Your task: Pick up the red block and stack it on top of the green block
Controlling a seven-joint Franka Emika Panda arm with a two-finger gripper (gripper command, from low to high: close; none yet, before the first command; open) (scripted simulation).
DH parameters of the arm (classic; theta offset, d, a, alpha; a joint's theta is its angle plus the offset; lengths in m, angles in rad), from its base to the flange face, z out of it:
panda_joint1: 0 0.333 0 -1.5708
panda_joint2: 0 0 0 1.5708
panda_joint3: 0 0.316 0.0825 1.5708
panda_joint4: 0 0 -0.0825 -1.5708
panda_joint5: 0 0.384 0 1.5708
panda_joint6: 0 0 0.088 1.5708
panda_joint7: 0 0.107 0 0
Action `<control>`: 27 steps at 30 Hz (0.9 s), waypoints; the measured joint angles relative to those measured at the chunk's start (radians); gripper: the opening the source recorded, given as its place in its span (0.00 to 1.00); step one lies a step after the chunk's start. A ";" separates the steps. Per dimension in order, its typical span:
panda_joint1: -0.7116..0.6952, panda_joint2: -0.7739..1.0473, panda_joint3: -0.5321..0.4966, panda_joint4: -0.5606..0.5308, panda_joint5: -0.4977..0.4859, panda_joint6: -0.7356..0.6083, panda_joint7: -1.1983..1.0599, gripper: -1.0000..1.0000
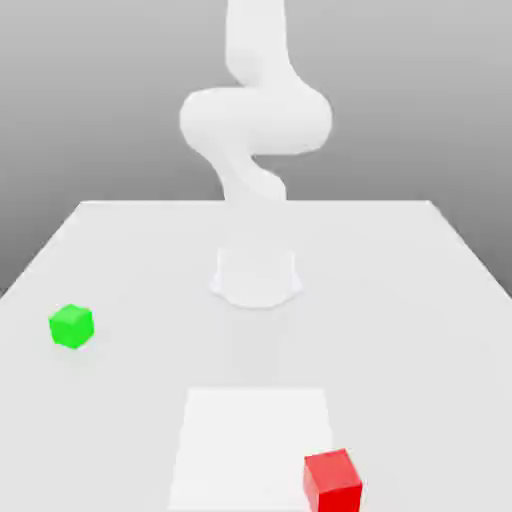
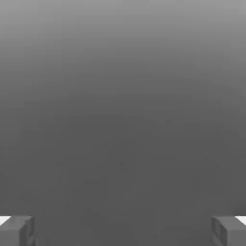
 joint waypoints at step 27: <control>0.082 0.985 0.069 -0.099 -0.046 0.361 -0.040 0.50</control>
